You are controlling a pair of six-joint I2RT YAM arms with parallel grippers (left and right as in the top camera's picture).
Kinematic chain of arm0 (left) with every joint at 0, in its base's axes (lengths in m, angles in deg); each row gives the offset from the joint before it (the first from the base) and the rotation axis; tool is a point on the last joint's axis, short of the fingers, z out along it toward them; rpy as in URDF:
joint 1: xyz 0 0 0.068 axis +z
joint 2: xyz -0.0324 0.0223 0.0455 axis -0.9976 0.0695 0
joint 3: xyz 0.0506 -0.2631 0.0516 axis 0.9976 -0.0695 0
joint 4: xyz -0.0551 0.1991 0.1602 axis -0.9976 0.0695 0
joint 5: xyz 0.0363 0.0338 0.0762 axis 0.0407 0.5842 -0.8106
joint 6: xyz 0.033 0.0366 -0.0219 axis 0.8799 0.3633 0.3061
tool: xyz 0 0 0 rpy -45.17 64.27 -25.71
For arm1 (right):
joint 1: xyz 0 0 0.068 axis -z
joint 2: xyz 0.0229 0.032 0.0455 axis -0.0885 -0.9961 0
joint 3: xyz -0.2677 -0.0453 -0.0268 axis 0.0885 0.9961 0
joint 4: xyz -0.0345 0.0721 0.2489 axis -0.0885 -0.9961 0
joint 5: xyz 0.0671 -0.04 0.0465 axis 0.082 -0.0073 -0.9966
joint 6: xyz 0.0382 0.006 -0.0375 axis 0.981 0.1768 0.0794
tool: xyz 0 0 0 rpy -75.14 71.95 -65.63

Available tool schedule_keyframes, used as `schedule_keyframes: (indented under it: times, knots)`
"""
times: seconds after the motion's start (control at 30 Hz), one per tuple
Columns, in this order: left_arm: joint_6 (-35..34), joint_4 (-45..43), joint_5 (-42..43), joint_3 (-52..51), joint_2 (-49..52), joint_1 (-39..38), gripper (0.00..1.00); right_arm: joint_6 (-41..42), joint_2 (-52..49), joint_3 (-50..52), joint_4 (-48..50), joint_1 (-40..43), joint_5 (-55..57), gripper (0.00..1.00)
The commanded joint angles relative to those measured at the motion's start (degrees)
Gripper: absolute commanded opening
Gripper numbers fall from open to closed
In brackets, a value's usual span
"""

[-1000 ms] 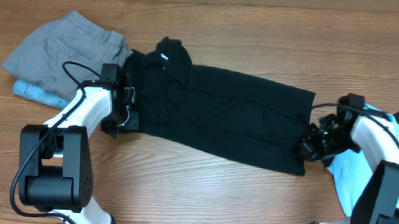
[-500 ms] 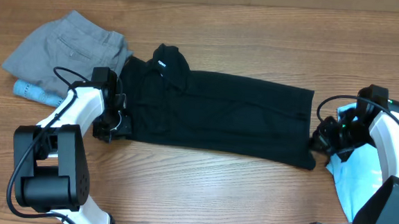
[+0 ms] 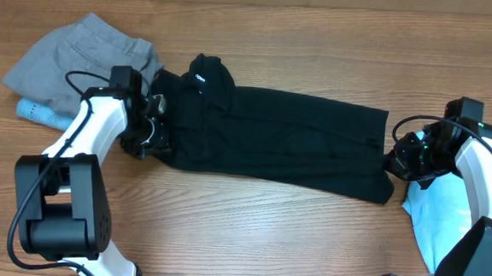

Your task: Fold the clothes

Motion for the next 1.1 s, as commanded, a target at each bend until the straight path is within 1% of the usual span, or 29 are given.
schedule_keyframes:
  times: [0.0, 0.13, 0.2, 0.33, 0.4, 0.43, 0.5, 0.57, 0.63, 0.67, 0.73, 0.8, 0.97, 1.07]
  knots:
    - [2.19, -1.40, 5.03, 0.87, 0.42, -5.01, 0.45, 0.42, 0.92, -1.33, 0.42, 0.20, 0.57, 0.04]
    - [1.86, -3.43, 2.29, 0.90, 0.42, -9.20, 0.51, 0.39, 0.92, -1.33, 0.33, 0.20, 0.55, 0.05]
    - [1.86, -2.95, 0.11, 0.90, 0.42, -10.51, 0.51, 0.39, 0.92, -1.33, 0.22, 0.20, 0.55, 0.05]
    - [1.62, 0.87, -4.46, 0.96, 0.42, -10.64, 0.47, 0.20, 0.92, -1.33, -0.13, 0.20, 0.57, 0.05]
    - [0.42, 4.70, -9.07, 1.25, 0.42, -9.29, 0.43, 0.20, 0.92, -1.33, -0.15, 0.20, 0.57, 0.05]
    - [0.00, 6.29, -11.02, 1.62, 0.42, -8.46, 0.38, 0.20, 0.92, -1.33, -0.13, 0.20, 0.57, 0.05]
    - [-1.01, 8.70, -12.98, 2.58, 0.28, -6.58, 0.37, 0.20, 0.92, -1.33, -0.31, 0.20, 0.61, 0.05]
    - [-0.63, 9.18, -10.73, 3.67, -0.17, -4.46, 0.38, 0.20, 0.92, -1.33, -0.50, 0.20, 0.61, 0.05]
    - [1.75, 9.01, -5.38, 4.68, -0.74, -3.21, 0.44, 0.20, 0.92, -1.33, -0.59, 0.20, 0.61, 0.05]
    - [3.30, 8.66, -1.25, 5.29, -0.98, -2.86, 0.47, 0.20, 0.92, -1.33, -0.61, 0.20, 0.61, 0.05]
    - [4.31, 6.99, 4.92, 5.75, -1.05, -3.08, 0.53, 0.20, 0.92, -1.33, -0.55, 0.20, 0.61, 0.05]
    - [4.28, 5.11, 7.76, 5.68, -1.03, -4.35, 0.55, 0.20, 0.92, -1.33, -0.50, 0.20, 0.61, 0.05]
    - [4.22, 0.98, 7.04, 5.66, -1.01, -10.21, 0.59, 0.20, 0.92, -1.33, -0.55, 0.20, 0.61, 0.05]
    - [3.56, -0.79, 0.55, 5.62, -0.98, -14.05, 0.60, 0.20, 0.92, -1.33, -0.57, 0.20, 0.61, 0.05]
